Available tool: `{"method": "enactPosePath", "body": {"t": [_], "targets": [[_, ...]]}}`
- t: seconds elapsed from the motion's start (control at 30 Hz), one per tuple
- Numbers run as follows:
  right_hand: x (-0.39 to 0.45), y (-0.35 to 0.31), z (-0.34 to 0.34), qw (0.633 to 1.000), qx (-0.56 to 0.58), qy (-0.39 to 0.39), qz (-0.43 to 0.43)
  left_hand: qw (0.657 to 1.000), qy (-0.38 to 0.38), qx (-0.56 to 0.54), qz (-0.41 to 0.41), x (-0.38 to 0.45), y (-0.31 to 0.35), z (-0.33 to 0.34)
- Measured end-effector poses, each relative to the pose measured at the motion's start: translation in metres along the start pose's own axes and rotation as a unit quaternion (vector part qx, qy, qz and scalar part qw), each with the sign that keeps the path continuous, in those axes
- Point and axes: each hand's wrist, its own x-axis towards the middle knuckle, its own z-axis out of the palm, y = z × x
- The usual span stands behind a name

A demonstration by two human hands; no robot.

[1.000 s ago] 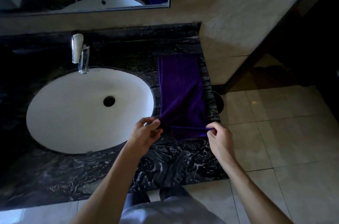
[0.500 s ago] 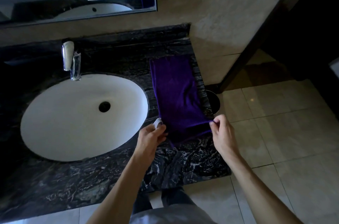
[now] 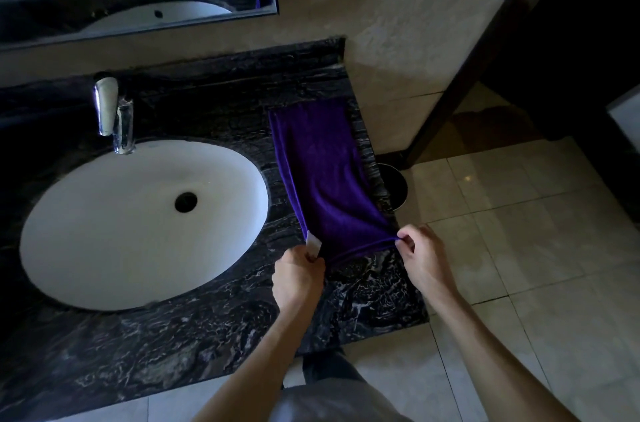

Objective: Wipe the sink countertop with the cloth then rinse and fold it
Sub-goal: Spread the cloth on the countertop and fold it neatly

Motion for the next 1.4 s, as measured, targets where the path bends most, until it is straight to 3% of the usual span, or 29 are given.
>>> {"method": "enactPosePath", "body": {"t": [0.23,0.37,0.43,0.53,0.63,0.77,0.97,1.07,1.17,1.3,1.4], "targets": [[-0.005,-0.004,0.002,1.0,-0.008,0.003,-0.018,0.996,0.031,0.052,0.061,-0.008,0.01,0.014],[-0.007,-0.008,-0.001,1.0,0.02,0.009,-0.007,0.993,-0.007,-0.105,0.045,0.0,0.003,0.008],[-0.009,-0.012,-0.004,0.998,0.057,-0.005,0.011,0.963,-0.036,-0.265,-0.006,0.003,-0.008,-0.001],[-0.012,-0.023,-0.009,0.981,0.18,-0.034,0.071,0.863,-0.123,-0.48,-0.098,0.004,-0.021,-0.016],[-0.017,-0.033,-0.013,0.959,0.262,-0.054,0.089,0.816,-0.18,-0.532,-0.138,0.006,-0.028,-0.028],[-0.027,-0.036,-0.018,0.945,0.306,-0.045,0.107,0.779,-0.22,-0.559,-0.182,0.009,-0.03,-0.036],[-0.035,-0.033,-0.016,0.939,0.308,-0.047,0.147,0.755,-0.246,-0.576,-0.194,0.008,-0.039,-0.034],[-0.036,-0.035,-0.014,0.932,0.321,-0.049,0.162,0.772,-0.261,-0.551,-0.179,0.008,-0.041,-0.034],[-0.035,-0.033,-0.012,0.931,0.319,-0.047,0.169,0.829,-0.259,-0.471,-0.155,0.007,-0.034,-0.031],[-0.034,-0.032,-0.011,0.926,0.327,-0.052,0.18,0.94,-0.124,-0.295,-0.115,0.003,-0.026,-0.02],[-0.035,-0.031,-0.011,0.925,0.33,-0.05,0.181,0.975,-0.046,-0.201,-0.078,-0.001,-0.022,-0.012]]}}
